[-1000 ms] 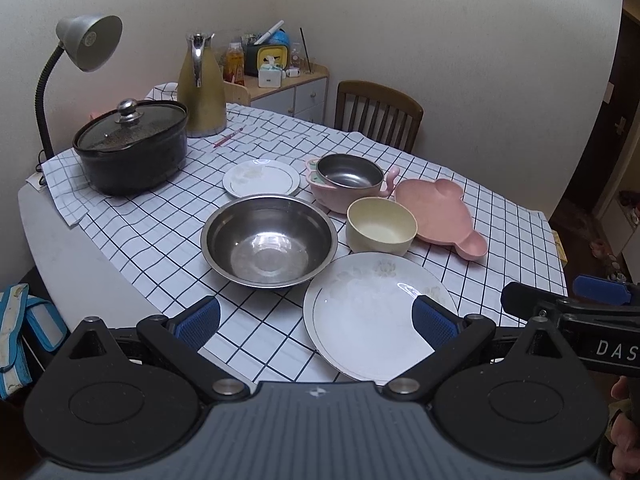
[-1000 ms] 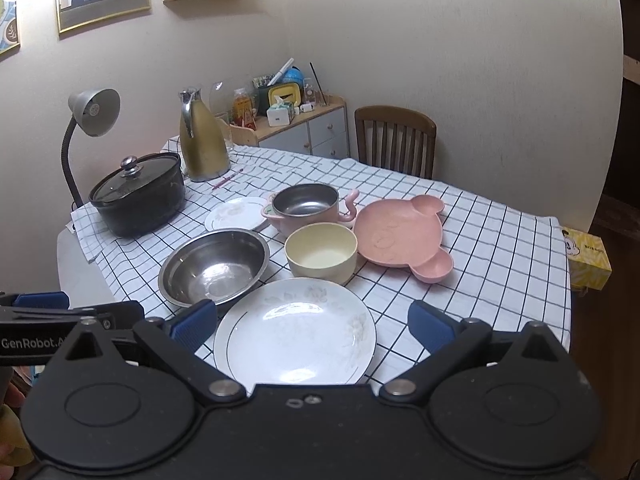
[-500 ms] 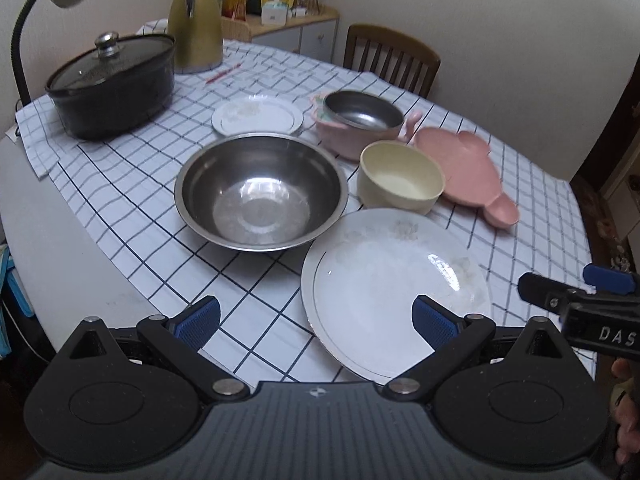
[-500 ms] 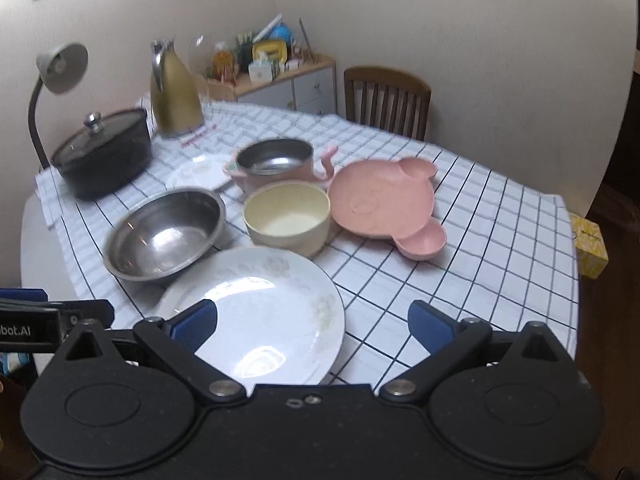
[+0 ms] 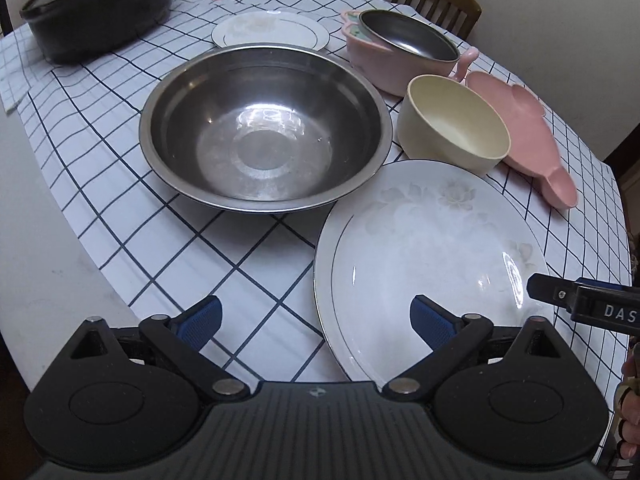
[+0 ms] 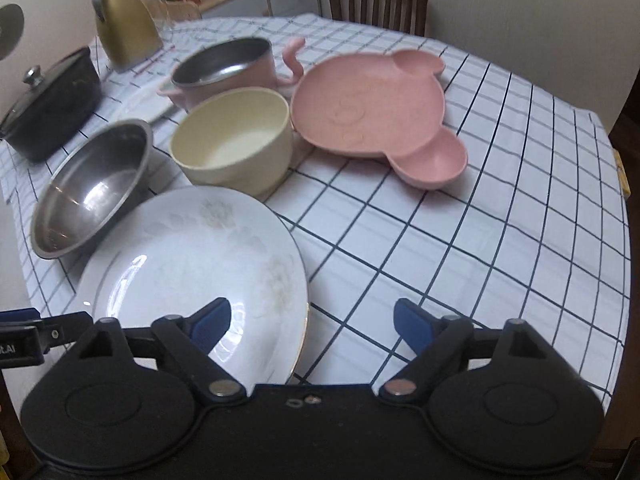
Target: Organize plates and bowls
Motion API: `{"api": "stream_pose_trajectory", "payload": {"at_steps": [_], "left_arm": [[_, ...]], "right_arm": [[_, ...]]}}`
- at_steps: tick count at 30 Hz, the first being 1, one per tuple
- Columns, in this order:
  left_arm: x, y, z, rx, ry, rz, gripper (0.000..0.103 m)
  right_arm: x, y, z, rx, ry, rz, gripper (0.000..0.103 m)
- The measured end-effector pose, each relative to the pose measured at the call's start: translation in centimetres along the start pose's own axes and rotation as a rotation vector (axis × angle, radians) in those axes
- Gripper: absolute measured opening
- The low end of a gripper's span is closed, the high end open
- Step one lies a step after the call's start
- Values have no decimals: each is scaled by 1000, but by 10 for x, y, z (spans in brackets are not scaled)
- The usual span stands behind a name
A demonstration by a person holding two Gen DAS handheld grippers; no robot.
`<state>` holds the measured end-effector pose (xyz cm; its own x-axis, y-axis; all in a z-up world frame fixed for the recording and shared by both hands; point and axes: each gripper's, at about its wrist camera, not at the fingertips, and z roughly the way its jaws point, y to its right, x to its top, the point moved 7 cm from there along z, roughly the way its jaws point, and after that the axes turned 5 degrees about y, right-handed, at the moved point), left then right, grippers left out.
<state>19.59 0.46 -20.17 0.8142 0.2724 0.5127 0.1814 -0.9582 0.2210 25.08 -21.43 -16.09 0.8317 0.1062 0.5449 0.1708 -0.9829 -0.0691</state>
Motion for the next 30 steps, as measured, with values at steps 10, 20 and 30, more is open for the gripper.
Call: {"api": "stream_pose_trajectory", "payload": {"at_steps": [10,20,30], "left_arm": [[5,3,20,-6,-57,-20,75],[8,-1,24,-36,-98,-67,38],[5,-4,22,-35,-116,-70,22]], "right_arm": [[-4,-1,24,60,-89,15,59],[-3,-4,25,122,-102,13,38],[-6,1,22,171,-106,61,16]]}}
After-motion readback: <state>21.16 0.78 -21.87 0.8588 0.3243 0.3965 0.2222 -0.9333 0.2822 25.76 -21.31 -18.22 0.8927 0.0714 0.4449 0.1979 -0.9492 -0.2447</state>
